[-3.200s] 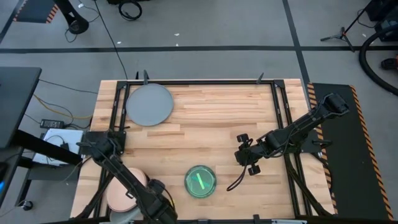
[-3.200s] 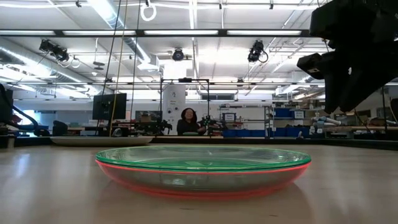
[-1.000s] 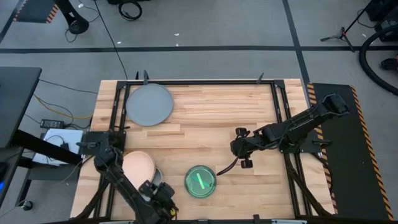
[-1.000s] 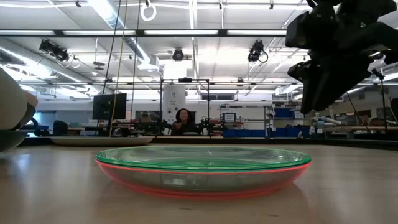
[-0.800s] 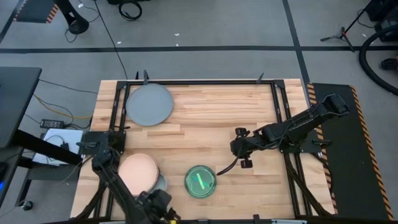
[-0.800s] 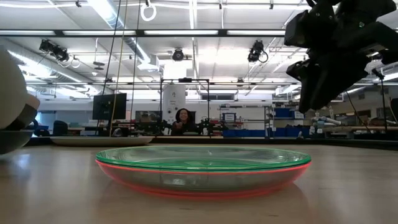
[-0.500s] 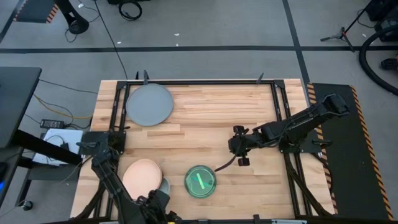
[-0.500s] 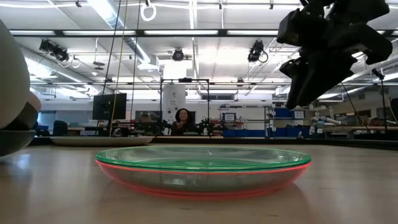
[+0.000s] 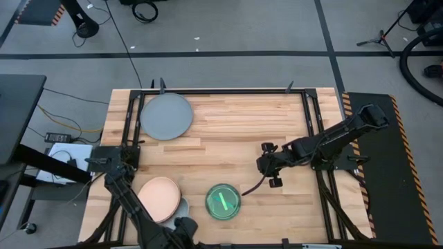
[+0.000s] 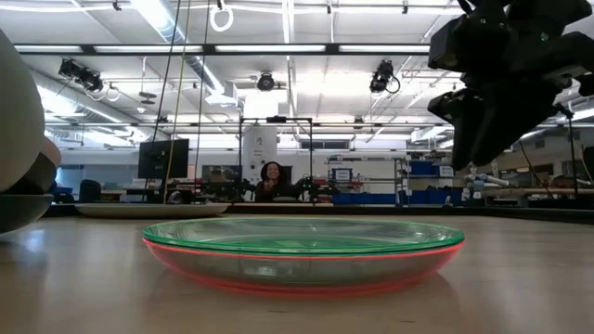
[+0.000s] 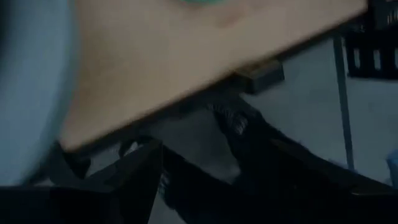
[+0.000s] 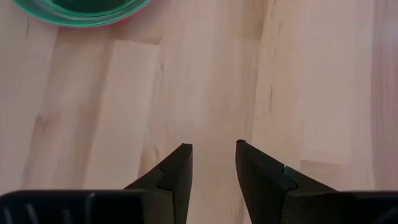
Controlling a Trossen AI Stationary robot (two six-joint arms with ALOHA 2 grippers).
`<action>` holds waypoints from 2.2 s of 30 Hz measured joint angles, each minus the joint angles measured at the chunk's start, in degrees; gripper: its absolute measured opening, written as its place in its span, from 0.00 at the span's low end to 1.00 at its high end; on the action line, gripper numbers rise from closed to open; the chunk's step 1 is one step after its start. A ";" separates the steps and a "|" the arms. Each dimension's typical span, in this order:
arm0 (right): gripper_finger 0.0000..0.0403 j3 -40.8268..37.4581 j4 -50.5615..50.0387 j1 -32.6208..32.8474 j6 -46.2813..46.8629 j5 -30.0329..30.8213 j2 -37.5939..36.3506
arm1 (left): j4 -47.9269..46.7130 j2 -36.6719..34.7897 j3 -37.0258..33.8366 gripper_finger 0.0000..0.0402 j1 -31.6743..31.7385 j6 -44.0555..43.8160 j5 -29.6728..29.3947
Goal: Stack plastic plates
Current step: Stack the plates on the black plate
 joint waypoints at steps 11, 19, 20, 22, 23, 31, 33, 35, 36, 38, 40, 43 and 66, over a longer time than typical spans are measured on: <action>0.32 0.00 -0.36 0.13 -0.09 -0.20 0.00 | -14.10 -0.32 -4.58 0.57 -3.69 -11.97 10.40; 0.32 0.00 -0.26 0.13 0.56 -0.22 0.00 | -8.15 -0.53 -13.92 0.45 -2.36 -9.74 10.75; 0.32 0.00 -0.26 0.13 1.11 -0.22 0.00 | -8.15 -0.55 -14.70 0.45 -1.99 -9.06 10.73; 0.32 0.00 -0.42 0.13 2.04 -0.73 0.00 | -8.73 -0.55 -16.11 0.44 -1.47 -7.88 10.75; 0.32 0.00 -0.48 0.13 2.50 -1.23 0.00 | -9.06 -0.55 -16.73 0.43 -1.24 -7.63 10.74; 0.32 0.00 -0.73 1.45 5.42 -3.69 0.00 | -14.02 -0.59 -22.68 0.43 -0.48 -7.63 12.64; 0.32 0.00 -0.87 2.00 5.62 -3.69 0.00 | -13.95 -0.79 -24.43 0.43 -0.34 -7.55 13.89; 0.32 0.00 -0.98 2.44 5.62 -3.69 0.00 | -13.93 -0.74 -26.45 0.43 -0.29 -7.44 14.46; 0.32 0.00 -1.02 2.59 5.62 -3.69 0.00 | -14.08 -0.70 -27.25 0.43 -0.29 -7.44 14.47; 0.32 0.00 -1.11 2.78 5.64 -3.69 0.00 | -14.08 -0.70 -28.76 0.42 -0.29 -7.30 14.46; 0.32 0.00 -1.44 2.86 5.64 -3.68 0.00 | -14.14 -0.69 -30.27 0.39 -0.27 -6.37 14.44; 0.32 0.00 -2.11 2.88 5.64 -3.67 0.00 | -14.15 -0.68 -31.57 0.32 -0.23 -5.31 14.27; 0.32 0.00 -3.66 0.98 1.23 -1.66 0.00 | -12.95 -0.57 -37.91 0.06 1.21 -6.27 14.50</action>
